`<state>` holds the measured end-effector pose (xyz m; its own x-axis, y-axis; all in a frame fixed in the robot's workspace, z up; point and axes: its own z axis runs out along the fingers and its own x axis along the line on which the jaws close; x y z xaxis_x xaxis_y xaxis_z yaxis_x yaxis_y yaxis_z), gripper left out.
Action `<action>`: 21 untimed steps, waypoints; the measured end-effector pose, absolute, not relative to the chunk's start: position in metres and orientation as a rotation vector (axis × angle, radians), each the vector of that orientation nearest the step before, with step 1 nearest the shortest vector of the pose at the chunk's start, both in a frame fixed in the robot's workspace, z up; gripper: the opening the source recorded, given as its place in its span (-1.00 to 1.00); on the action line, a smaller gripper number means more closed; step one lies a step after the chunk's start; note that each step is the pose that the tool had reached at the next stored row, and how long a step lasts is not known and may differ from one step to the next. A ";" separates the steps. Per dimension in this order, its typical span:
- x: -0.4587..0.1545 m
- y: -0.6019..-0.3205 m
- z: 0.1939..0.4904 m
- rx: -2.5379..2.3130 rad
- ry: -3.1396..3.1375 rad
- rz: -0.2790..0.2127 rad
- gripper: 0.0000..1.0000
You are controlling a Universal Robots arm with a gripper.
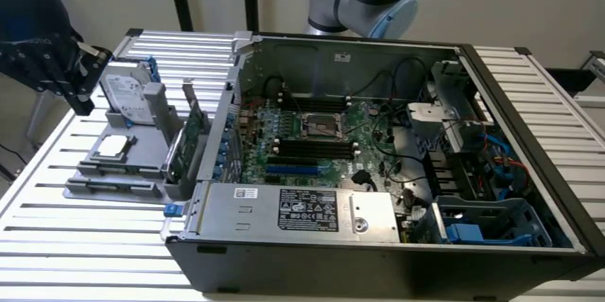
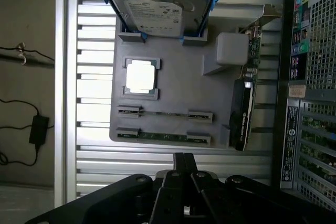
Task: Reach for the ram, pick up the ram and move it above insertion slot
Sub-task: 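Pick up the ram and move it above insertion slot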
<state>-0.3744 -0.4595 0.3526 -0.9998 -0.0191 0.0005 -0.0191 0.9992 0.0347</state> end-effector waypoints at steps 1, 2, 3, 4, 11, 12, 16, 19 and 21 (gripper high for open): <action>-0.374 -0.459 0.353 0.030 -3.140 -0.055 -0.79; -0.374 -0.459 0.353 0.030 -3.140 -0.055 -0.79; -0.374 -0.459 0.353 0.030 -3.140 -0.055 -0.79; -0.374 -0.459 0.353 0.030 -3.140 -0.055 -0.79; -0.374 -0.459 0.352 0.073 -3.139 -0.055 -0.79; -0.374 -0.459 0.352 0.103 -3.138 -0.054 -0.79; -0.374 -0.459 0.351 0.216 -3.131 -0.054 -0.79; -0.374 -0.459 0.350 0.301 -3.123 -0.054 -0.79; -0.374 -0.459 0.350 0.359 -3.116 -0.054 -0.79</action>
